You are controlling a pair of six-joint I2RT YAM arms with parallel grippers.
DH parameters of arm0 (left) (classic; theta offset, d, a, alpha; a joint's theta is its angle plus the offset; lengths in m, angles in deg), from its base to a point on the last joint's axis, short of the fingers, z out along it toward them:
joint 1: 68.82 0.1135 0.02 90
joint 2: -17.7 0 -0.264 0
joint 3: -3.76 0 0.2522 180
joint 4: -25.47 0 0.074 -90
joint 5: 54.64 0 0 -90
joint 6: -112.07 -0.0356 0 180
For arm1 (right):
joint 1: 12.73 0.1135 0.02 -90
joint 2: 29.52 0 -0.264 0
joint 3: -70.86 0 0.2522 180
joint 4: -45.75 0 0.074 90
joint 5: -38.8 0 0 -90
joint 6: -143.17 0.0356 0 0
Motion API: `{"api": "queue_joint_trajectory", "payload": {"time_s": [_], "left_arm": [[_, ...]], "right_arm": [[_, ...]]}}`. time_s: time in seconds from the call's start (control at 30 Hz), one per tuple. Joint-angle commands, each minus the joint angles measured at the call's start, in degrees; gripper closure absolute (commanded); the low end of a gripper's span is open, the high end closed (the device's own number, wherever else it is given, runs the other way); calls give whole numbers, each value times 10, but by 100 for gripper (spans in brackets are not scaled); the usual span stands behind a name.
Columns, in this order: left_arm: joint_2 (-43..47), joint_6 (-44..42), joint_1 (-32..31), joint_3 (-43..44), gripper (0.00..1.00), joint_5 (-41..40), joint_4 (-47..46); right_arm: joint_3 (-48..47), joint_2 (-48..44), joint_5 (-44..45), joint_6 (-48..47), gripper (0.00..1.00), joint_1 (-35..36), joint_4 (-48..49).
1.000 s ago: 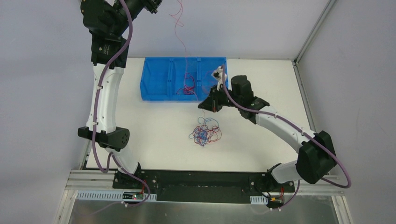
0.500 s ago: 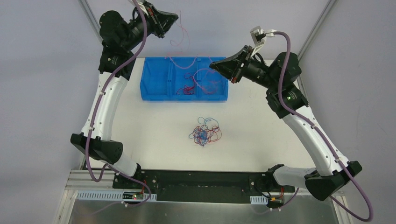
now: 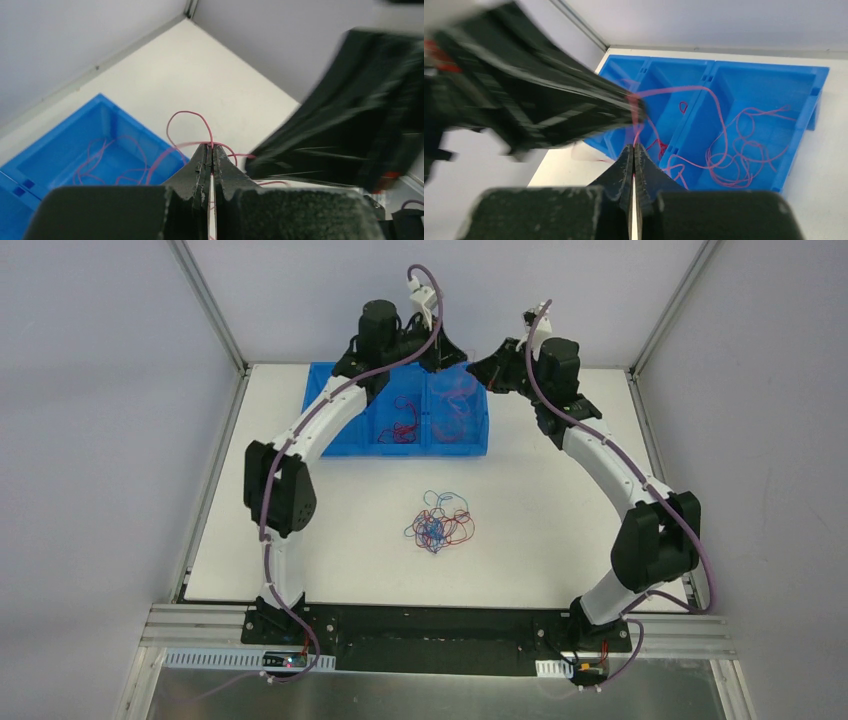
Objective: Untangle the cables
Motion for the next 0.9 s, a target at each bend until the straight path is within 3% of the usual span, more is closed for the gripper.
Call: {"api": "queue_joint_trajectory", "payload": {"time_s": [0.0, 0.33, 0.5, 0.7, 0.77, 0.87], "left_arm": [[-64, -20, 0, 39, 100, 6, -60], [-161, -72, 2, 67, 100, -49, -52], [-155, -70, 10, 96, 63, -72, -21], [-89, -89, 32, 73, 41, -83, 28], [-61, -91, 38, 58, 33, -87, 40], [-19, -83, 47, 42, 22, -78, 86]], "right_arm": [[3, 28, 24, -2, 100, -9, 59], [-36, 150, 36, -19, 100, -9, 92], [-43, 173, 36, -27, 100, -9, 83], [-33, 158, 21, -31, 98, -8, 68], [-33, 150, 18, -35, 87, -8, 56], [-39, 125, 6, -44, 51, -8, 12]]}}
